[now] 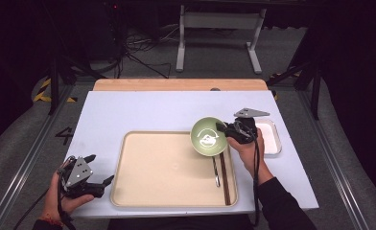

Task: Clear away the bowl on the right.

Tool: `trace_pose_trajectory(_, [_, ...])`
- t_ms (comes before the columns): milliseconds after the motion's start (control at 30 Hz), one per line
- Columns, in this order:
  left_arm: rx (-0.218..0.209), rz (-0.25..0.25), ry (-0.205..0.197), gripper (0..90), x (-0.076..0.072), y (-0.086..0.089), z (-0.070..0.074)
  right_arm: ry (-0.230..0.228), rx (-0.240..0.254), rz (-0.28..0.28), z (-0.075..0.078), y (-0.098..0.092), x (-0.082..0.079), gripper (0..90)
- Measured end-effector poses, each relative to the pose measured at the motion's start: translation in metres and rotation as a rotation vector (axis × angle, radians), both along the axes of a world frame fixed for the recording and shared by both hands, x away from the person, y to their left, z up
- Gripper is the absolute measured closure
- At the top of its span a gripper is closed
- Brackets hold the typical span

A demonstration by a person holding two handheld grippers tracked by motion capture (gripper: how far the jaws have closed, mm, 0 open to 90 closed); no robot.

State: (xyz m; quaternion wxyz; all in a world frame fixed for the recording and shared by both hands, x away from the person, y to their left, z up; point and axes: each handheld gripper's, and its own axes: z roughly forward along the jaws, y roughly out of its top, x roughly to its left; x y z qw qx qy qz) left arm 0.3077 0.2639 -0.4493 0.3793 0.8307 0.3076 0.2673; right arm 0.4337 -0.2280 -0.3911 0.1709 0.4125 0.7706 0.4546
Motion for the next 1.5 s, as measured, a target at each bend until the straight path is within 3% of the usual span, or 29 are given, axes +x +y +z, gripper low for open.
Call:
trace_pose_trajectory(400, [-0.006, 0.002, -0.005, 9.4, -0.007, 0.003, 0.0, 0.064, -0.068, 0.071, -0.021, 0.053, 0.017, 81.9])
trace_pose_trajectory(667, [0.003, 0.007, 0.0, 9.4, -0.009, 0.005, -0.002, 0.113, -0.047, 0.078, -0.029, 0.066, 0.033, 82.1])
trace_pose_trajectory(900, [0.007, -0.003, 0.008, 9.4, -0.005, 0.0, -0.003, 0.069, -0.121, 0.076, -0.031, 0.077, 0.036, 82.3])
trace_pose_trajectory(1333, [0.01, 0.0, 0.02, 9.2, -0.006, 0.001, -0.005, 0.097, -0.157, 0.08, -0.041, 0.076, 0.042, 79.9])
trace_pose_trajectory(1500, [0.015, 0.0, 0.012, 9.3, -0.006, 0.0, -0.004, 0.051, -0.206, 0.089, -0.038, 0.082, 0.038, 76.2])
